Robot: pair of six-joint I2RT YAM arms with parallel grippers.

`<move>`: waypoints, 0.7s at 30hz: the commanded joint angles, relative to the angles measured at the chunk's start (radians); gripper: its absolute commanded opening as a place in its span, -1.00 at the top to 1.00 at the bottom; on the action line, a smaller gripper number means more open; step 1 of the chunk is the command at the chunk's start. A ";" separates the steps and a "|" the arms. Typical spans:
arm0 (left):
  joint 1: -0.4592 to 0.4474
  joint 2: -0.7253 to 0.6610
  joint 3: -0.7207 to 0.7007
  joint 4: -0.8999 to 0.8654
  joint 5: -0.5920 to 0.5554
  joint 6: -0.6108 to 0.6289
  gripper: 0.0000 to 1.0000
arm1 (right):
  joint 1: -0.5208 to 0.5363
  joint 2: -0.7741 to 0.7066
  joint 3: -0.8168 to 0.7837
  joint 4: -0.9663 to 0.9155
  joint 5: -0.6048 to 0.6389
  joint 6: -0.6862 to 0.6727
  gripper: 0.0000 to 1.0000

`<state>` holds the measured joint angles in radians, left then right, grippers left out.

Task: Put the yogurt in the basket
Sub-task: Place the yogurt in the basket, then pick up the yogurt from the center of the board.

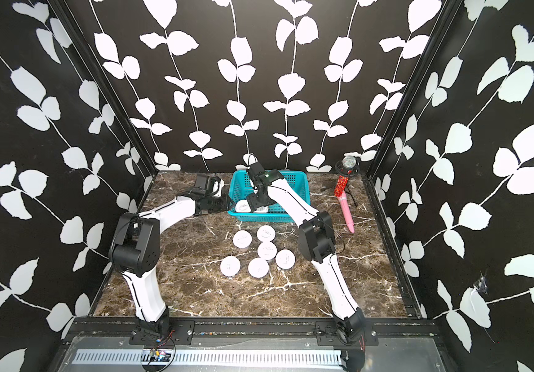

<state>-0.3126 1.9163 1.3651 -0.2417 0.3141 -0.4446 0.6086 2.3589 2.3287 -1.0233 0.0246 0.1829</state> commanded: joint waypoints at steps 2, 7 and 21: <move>0.000 -0.075 -0.007 -0.054 -0.044 0.035 0.16 | -0.003 -0.156 -0.099 0.073 0.009 0.001 -0.64; 0.000 -0.127 -0.006 -0.075 -0.070 0.064 -0.03 | -0.023 -0.296 -0.286 0.211 -0.028 0.027 -0.65; -0.009 -0.291 -0.002 -0.183 -0.048 0.181 -0.18 | -0.093 -0.733 -0.950 0.609 -0.082 0.130 -0.67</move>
<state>-0.3138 1.7069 1.3643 -0.3557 0.2699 -0.3233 0.5278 1.6943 1.4776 -0.5274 -0.0456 0.2699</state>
